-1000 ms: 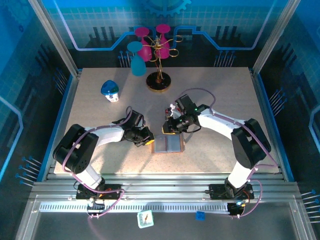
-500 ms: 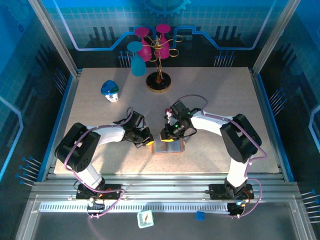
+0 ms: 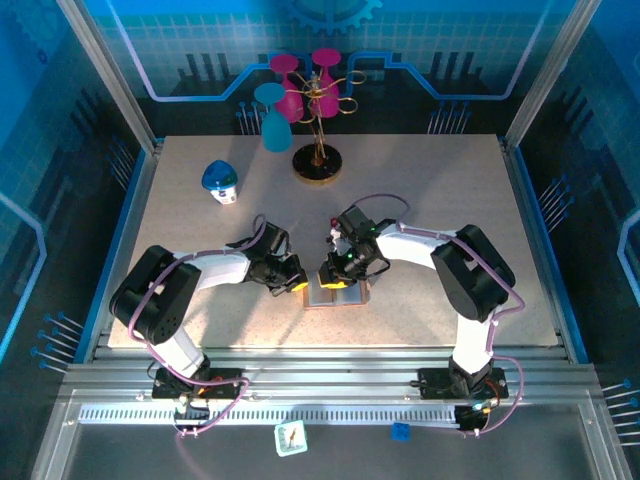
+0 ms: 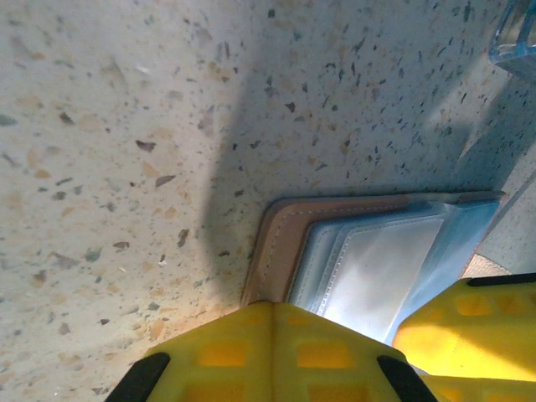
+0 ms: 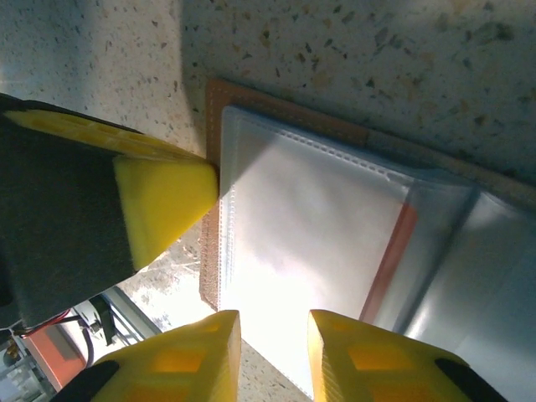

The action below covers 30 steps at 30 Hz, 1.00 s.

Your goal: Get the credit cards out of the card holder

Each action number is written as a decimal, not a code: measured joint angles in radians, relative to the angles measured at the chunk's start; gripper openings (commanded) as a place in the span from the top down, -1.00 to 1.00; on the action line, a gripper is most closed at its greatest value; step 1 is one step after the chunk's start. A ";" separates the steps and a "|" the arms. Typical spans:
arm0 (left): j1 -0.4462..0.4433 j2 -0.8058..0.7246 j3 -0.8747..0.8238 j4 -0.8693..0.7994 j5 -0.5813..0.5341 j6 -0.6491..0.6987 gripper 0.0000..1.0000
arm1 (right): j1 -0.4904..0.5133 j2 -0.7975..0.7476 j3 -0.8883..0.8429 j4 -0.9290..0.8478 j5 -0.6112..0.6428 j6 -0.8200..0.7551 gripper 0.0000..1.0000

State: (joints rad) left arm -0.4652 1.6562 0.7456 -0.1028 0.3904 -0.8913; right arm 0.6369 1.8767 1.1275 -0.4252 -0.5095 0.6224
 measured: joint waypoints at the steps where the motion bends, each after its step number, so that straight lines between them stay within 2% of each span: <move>1: 0.000 0.000 0.000 0.000 0.000 0.000 0.88 | 0.000 0.003 0.000 0.000 0.000 0.000 0.44; 30: 0.000 0.000 0.000 -0.005 0.000 0.000 0.88 | 0.010 0.004 -0.026 0.005 0.005 0.006 0.42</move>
State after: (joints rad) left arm -0.4652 1.6562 0.7456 -0.1074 0.3904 -0.8913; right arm 0.6468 1.8809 1.1019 -0.4202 -0.5045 0.6281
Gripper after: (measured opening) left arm 0.061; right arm 0.286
